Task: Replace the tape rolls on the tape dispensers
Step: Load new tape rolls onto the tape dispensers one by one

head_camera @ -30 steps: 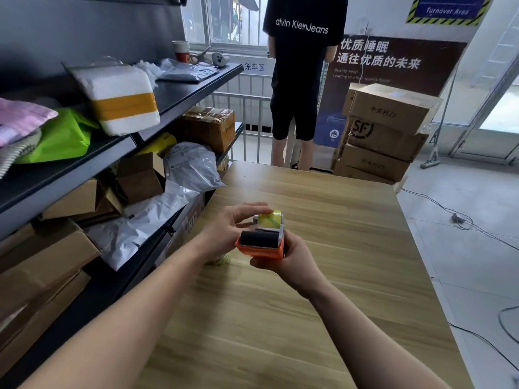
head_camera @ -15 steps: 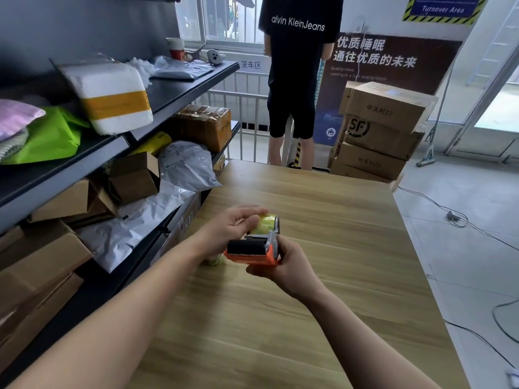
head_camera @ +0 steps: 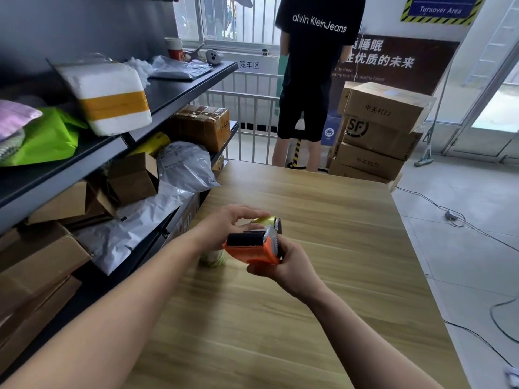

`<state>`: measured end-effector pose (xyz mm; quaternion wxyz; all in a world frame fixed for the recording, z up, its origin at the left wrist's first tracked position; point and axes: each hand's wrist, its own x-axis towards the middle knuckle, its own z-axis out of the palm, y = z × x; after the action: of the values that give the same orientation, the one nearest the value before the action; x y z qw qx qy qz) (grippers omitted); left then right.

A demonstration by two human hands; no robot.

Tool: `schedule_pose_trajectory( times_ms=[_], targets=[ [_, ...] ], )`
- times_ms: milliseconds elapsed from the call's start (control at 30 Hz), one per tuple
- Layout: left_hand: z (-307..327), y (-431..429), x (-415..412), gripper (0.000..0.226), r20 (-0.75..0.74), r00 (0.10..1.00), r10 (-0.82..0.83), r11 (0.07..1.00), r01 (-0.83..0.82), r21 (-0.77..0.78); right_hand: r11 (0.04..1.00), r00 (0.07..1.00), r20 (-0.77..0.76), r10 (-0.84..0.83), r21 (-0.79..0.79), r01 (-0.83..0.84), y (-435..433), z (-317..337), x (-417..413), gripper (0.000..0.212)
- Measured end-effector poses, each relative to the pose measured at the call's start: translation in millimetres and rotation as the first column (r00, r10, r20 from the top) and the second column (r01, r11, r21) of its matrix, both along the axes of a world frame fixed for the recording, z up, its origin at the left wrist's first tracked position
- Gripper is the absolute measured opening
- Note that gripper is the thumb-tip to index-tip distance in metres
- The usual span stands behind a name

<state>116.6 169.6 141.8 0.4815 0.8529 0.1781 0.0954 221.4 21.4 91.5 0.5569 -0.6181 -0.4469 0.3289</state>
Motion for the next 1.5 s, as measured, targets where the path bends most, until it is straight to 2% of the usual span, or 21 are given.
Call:
schedule_pose_trajectory(
  times_ms=[133,267,367,733,900,967,1167,1400,1500],
  targets=[
    [1,3,-1,0.030,-0.031,0.999,0.013,0.996,-0.010,0.085,1.000,1.000,0.018,0.007,-0.016,-0.007,1,-2,0,0.043],
    [2,3,0,0.017,0.114,0.991,0.073,0.981,-0.092,0.171,1.000,1.000,0.015,0.018,-0.024,-0.018,3,-3,-3,0.043],
    [4,3,2,0.007,0.156,0.983,0.093,0.978,-0.120,0.172,1.000,1.000,0.009,0.019,-0.025,-0.019,4,-5,-6,0.046],
    [18,7,-10,0.029,0.108,0.990,0.093,0.971,-0.114,0.209,0.998,0.999,-0.043,0.017,-0.052,-0.019,8,-3,-2,0.040],
    [41,7,-17,0.028,0.099,0.993,0.057,0.924,-0.090,0.372,0.997,0.999,-0.042,-0.014,-0.077,0.011,7,-9,-1,0.039],
    [46,4,-21,0.024,0.114,0.993,0.033,0.894,-0.080,0.441,0.996,0.998,-0.024,-0.062,-0.061,0.060,7,-11,-2,0.040],
    [49,1,-30,0.023,0.189,0.982,-0.006,0.876,-0.086,0.475,0.972,0.961,0.148,-0.232,0.061,0.225,8,-14,-4,0.046],
    [41,11,-40,0.020,0.177,0.981,0.084,0.905,-0.150,0.399,0.951,0.913,0.271,-0.306,0.126,0.282,12,-17,-3,0.042],
    [42,12,-42,0.022,0.173,0.982,0.072,0.899,-0.139,0.416,0.944,0.901,0.283,-0.329,0.124,0.306,14,-20,-4,0.037]
  ],
)
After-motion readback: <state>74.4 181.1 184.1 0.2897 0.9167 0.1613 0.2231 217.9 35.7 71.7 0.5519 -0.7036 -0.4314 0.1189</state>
